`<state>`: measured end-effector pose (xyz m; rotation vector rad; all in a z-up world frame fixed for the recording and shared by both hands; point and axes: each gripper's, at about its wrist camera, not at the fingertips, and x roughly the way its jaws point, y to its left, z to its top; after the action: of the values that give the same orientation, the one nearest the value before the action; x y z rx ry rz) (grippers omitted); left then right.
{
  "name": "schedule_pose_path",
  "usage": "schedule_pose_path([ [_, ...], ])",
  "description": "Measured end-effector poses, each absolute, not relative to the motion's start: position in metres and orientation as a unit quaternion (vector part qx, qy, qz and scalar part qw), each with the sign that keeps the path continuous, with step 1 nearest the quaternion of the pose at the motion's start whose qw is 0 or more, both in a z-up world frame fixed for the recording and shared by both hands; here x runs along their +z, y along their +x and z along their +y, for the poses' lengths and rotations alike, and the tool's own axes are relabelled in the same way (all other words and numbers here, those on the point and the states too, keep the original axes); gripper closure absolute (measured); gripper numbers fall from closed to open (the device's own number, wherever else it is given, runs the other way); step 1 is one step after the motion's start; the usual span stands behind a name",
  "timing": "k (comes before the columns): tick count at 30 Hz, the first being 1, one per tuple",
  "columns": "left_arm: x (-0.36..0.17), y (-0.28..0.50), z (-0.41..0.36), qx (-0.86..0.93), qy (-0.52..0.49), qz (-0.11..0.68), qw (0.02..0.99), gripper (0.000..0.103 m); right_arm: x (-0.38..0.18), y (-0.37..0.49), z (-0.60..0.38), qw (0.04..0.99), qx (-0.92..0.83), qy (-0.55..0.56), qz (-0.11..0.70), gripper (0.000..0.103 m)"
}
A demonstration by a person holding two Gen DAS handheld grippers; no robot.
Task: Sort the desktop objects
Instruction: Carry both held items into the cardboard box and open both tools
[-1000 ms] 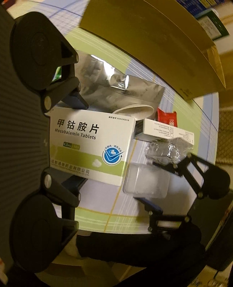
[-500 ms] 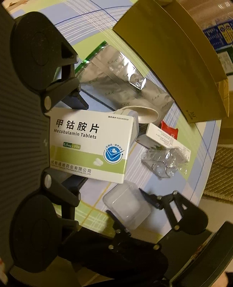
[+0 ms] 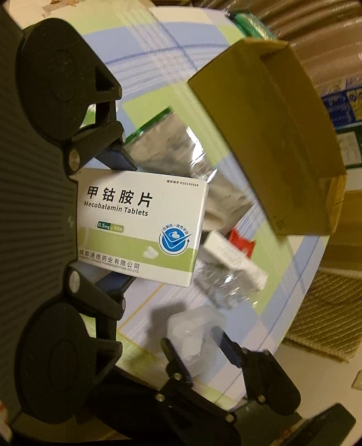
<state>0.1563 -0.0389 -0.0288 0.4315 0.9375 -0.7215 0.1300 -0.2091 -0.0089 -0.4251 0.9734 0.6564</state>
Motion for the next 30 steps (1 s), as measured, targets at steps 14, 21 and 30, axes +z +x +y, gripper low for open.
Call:
schedule_pose_path([
  [14, 0.077, 0.269, -0.062, -0.247, 0.16, 0.403, 0.867, 0.032, 0.097, 0.283, -0.218, 0.899, 0.191, -0.058, 0.39, 0.049],
  [21, 0.086, 0.341, -0.074, -0.225, 0.122, 0.393, 0.884, 0.032, 0.103, 0.35, -0.226, 0.909, 0.152, -0.018, 0.388, 0.049],
  [30, 0.066, 0.397, -0.076, -0.215, 0.1, 0.386, 0.891, 0.031, 0.071, 0.392, -0.221, 0.902, 0.143, -0.006, 0.408, 0.049],
])
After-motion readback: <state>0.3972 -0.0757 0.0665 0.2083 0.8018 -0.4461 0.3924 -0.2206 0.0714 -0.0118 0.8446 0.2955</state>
